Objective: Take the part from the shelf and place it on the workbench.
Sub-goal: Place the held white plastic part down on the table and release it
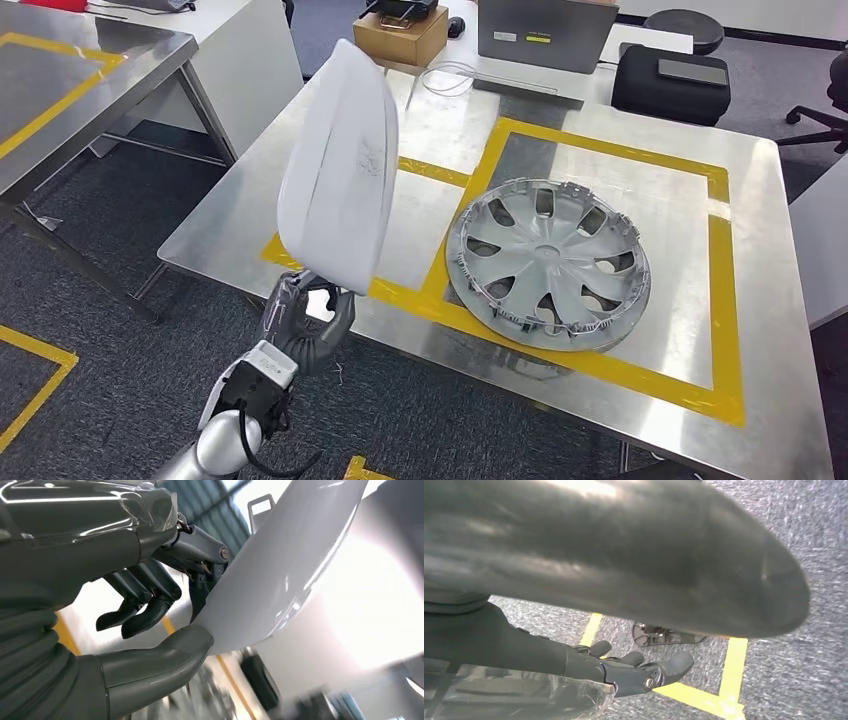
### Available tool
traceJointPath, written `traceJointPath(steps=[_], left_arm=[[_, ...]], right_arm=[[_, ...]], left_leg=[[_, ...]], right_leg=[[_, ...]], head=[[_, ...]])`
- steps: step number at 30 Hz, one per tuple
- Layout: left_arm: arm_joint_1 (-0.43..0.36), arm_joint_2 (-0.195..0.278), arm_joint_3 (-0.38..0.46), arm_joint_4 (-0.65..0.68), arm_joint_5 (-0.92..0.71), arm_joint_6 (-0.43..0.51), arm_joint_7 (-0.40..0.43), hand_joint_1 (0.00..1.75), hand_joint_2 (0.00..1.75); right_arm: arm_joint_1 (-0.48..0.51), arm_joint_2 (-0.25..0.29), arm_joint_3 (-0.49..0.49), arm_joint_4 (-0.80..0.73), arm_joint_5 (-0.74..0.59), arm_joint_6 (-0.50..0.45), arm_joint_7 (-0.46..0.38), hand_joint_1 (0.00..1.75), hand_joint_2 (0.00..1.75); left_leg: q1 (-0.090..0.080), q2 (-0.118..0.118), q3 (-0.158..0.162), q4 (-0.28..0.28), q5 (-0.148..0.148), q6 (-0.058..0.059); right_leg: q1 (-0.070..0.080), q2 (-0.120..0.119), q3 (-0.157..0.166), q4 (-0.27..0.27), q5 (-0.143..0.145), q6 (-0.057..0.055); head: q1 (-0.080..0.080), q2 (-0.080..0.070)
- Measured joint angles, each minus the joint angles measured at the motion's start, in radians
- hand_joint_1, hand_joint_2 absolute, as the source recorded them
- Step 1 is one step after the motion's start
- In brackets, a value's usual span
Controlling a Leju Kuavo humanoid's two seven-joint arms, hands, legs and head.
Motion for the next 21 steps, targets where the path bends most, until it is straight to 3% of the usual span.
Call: traceJointPath(steps=[2,3,4,5,7,9,12,14,15,17,18,19,20,21], left_arm=[[-0.041,-0.01,0.003,0.072,-0.092,0.091,0.017,1.75,1.75],[-0.059,-0.013,0.005,0.112,-0.133,0.132,0.026,1.75,1.75],[-0.077,-0.016,0.007,0.152,-0.168,0.169,0.034,1.75,1.75],[-0.094,-0.02,0.011,0.191,-0.2,0.201,0.04,1.75,1.75],[-0.131,-0.026,0.017,0.259,-0.255,0.247,0.057,1.75,1.75],[-0.169,-0.032,0.019,0.321,-0.324,0.287,0.081,1.75,1.75],[-0.214,-0.039,0.015,0.413,-0.431,0.323,0.122,1.75,1.75],[-0.247,-0.047,0.012,0.478,-0.486,0.337,0.143,1.75,1.75],[-0.267,-0.053,0.009,0.513,-0.512,0.343,0.154,1.75,1.75],[-0.307,-0.062,-0.001,0.592,-0.576,0.352,0.18,1.75,1.75],[-0.324,-0.066,-0.007,0.633,-0.604,0.354,0.191,1.75,1.75],[-0.336,-0.07,-0.013,0.67,-0.624,0.355,0.197,1.75,1.75],[-0.347,-0.074,-0.017,0.701,-0.634,0.356,0.199,1.75,1.75],[-0.356,-0.078,-0.021,0.728,-0.639,0.357,0.2,1.75,1.75]], right_arm=[[-0.002,0.008,-0.002,0.021,0.007,0.005,0.001,0.0,0.0],[-0.003,0.012,-0.003,0.028,0.01,0.004,0.002,0.0,0.0],[-0.004,0.014,-0.004,0.033,0.013,0.0,0.003,0.0,0.0],[-0.004,0.016,-0.005,0.035,0.016,-0.005,0.005,0.0,0.0],[-0.006,0.018,-0.007,0.036,0.018,-0.017,0.009,0.0,0.0],[-0.009,0.018,-0.008,0.036,0.02,-0.027,0.013,0.0,0.0],[-0.008,0.019,-0.01,0.036,0.022,-0.034,0.019,0.0,0.0],[-0.007,0.018,-0.01,0.034,0.023,-0.039,0.021,0.0,0.0],[-0.006,0.016,-0.012,0.031,0.023,-0.043,0.021,0.0,0.0],[-0.005,0.011,-0.014,0.022,0.022,-0.053,0.018,0.0,0.0],[-0.004,0.008,-0.016,0.017,0.021,-0.058,0.016,0.0,0.0],[-0.003,0.004,-0.016,0.012,0.021,-0.061,0.014,0.0,0.0],[-0.002,0.001,-0.017,0.008,0.02,-0.063,0.013,0.0,0.0],[-0.001,-0.004,-0.018,0.004,0.019,-0.065,0.012,0.0,0.0]], left_leg=[[0.008,0.0,-0.059,0.136,-0.06,-0.012],[0.011,0.0,-0.078,0.18,-0.072,-0.015],[0.013,0.0,-0.081,0.188,-0.064,-0.017],[0.014,0.0,-0.064,0.153,-0.038,-0.015],[0.015,-0.003,0.005,0.013,0.03,-0.008],[0.009,-0.007,0.051,-0.086,0.059,0.001],[0.004,-0.007,0.057,-0.106,0.061,0.015],[0.007,-0.004,0.057,-0.118,0.071,0.03],[0.008,-0.003,0.056,-0.123,0.075,0.037],[0.004,-0.002,0.052,-0.123,0.079,0.043],[0.001,-0.001,0.051,-0.123,0.079,0.044],[-0.001,-0.001,0.05,-0.122,0.08,0.044],[-0.003,0.0,0.05,-0.121,0.08,0.045],[-0.004,0.0,0.05,-0.12,0.079,0.044]], right_leg=[[0.002,0.0,-0.002,0.001,0.001,-0.003],[0.002,0.001,-0.003,0.001,0.002,-0.003],[0.003,0.002,-0.003,0.002,0.002,-0.003],[0.003,0.004,-0.002,0.002,0.002,-0.003],[0.003,0.009,0.0,0.002,0.002,-0.002],[0.007,0.011,-0.005,0.002,0.006,0.004],[0.009,0.012,-0.015,0.0,0.012,0.019],[0.008,0.011,-0.033,0.027,-0.004,0.023],[0.008,0.01,-0.056,0.071,-0.025,0.02],[0.007,0.009,-0.125,0.212,-0.079,0.012],[0.007,0.009,-0.155,0.274,-0.097,0.012],[0.007,0.009,-0.169,0.301,-0.1,0.015],[0.007,0.009,-0.162,0.286,-0.088,0.021],[0.008,0.008,-0.134,0.228,-0.063,0.028]], head=[[-0.001,0.0],[-0.001,0.0],[-0.001,0.0],[-0.001,0.0],[-0.001,0.0],[0.0,0.0],[0.0,0.0],[0.001,0.0],[0.002,0.0],[0.003,0.0],[0.003,0.0],[0.003,0.0],[0.003,0.0],[0.003,0.0]])
